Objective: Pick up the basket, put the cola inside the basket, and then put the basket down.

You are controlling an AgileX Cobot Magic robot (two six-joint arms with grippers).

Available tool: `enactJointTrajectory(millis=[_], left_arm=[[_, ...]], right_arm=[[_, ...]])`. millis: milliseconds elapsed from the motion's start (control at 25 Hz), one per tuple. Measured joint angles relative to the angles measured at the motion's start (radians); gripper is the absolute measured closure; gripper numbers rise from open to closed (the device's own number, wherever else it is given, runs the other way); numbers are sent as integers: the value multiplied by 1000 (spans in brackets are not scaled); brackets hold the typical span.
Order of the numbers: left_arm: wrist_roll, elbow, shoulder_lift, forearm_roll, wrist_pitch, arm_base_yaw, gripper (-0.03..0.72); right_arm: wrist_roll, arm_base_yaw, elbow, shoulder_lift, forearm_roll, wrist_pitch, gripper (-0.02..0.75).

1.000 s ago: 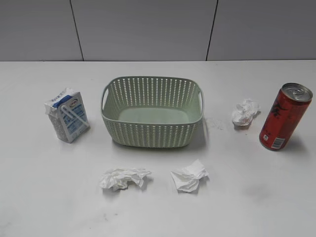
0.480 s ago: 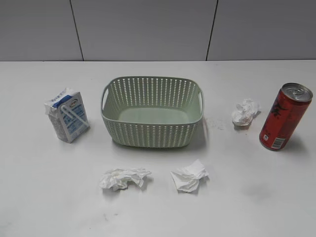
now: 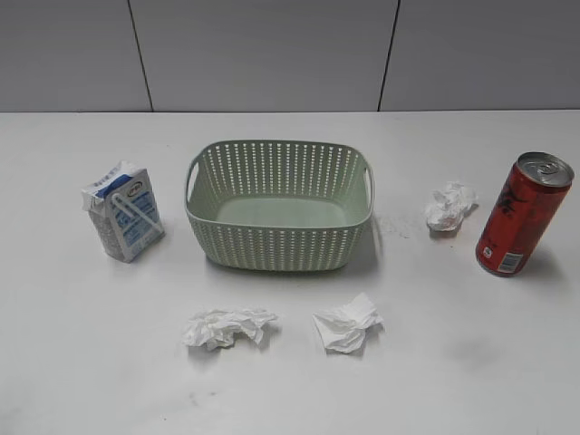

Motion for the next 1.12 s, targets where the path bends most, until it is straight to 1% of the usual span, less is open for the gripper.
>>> enactJointTrajectory(millis=[280, 400, 520, 640, 720, 840, 960, 1120], left_arm=[[0, -67, 156, 15, -16, -137, 126], [0, -120, 253, 15, -18, -174, 126], [0, -192, 360, 15, -19, -196, 126], [0, -257, 462, 15, -26, -237, 126], [0, -306, 538, 19, -29, -286, 126], [0, -375, 651, 25, -29, -380, 126], [0, -444, 758, 29, -30, -453, 126], [0, -540, 911, 9, -29, -472, 126]], right_arm=[[11, 0, 0, 0, 6, 0, 239], [12, 0, 0, 0, 6, -1, 239], [13, 0, 0, 0, 6, -1, 239], [13, 0, 0, 0, 8, -1, 239], [13, 0, 0, 0, 8, -1, 239], [14, 0, 0, 0, 8, -1, 239], [14, 0, 0, 0, 8, -1, 239], [14, 0, 0, 0, 8, -1, 239]])
